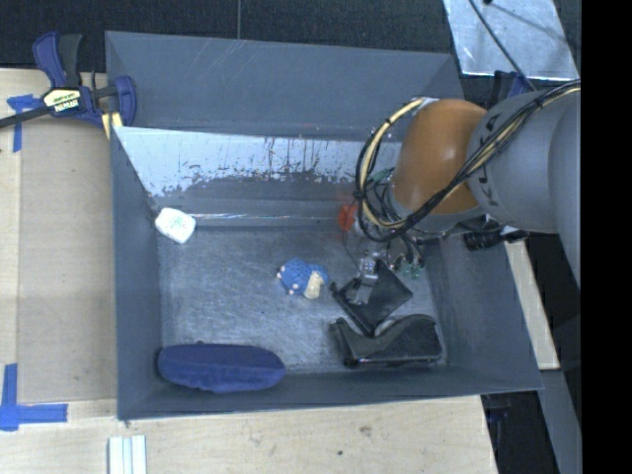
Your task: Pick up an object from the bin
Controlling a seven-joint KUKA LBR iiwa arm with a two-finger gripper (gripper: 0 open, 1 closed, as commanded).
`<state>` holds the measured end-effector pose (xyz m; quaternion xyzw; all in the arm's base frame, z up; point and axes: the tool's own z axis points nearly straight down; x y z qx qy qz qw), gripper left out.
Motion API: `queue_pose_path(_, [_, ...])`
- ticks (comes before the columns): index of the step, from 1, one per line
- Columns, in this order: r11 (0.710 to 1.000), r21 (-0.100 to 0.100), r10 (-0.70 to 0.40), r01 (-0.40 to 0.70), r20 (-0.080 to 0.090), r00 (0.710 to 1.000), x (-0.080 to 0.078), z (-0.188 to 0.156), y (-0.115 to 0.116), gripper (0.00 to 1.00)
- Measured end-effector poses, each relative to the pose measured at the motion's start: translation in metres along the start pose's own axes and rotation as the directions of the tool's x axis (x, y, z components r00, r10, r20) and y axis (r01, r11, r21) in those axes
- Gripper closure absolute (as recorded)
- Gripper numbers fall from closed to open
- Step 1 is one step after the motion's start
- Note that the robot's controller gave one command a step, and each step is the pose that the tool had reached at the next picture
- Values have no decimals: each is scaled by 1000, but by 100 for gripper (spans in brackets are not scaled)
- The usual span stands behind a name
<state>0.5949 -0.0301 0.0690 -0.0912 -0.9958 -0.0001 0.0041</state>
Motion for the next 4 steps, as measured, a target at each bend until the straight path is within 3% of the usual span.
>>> queue_pose_path(1, [999, -6, 54, -54, 21, 998, 70, -9, -30, 0])
queue_pose_path(2, [988, -3, 154, -154, 14, 988, 19, -1, -34, 0])
queue_pose_path(3, [988, -2, 153, -153, 13, 988, 20, -2, -34, 100])
queue_pose_path(4, [991, -4, 137, -136, 20, 990, 24, -141, -35, 100])
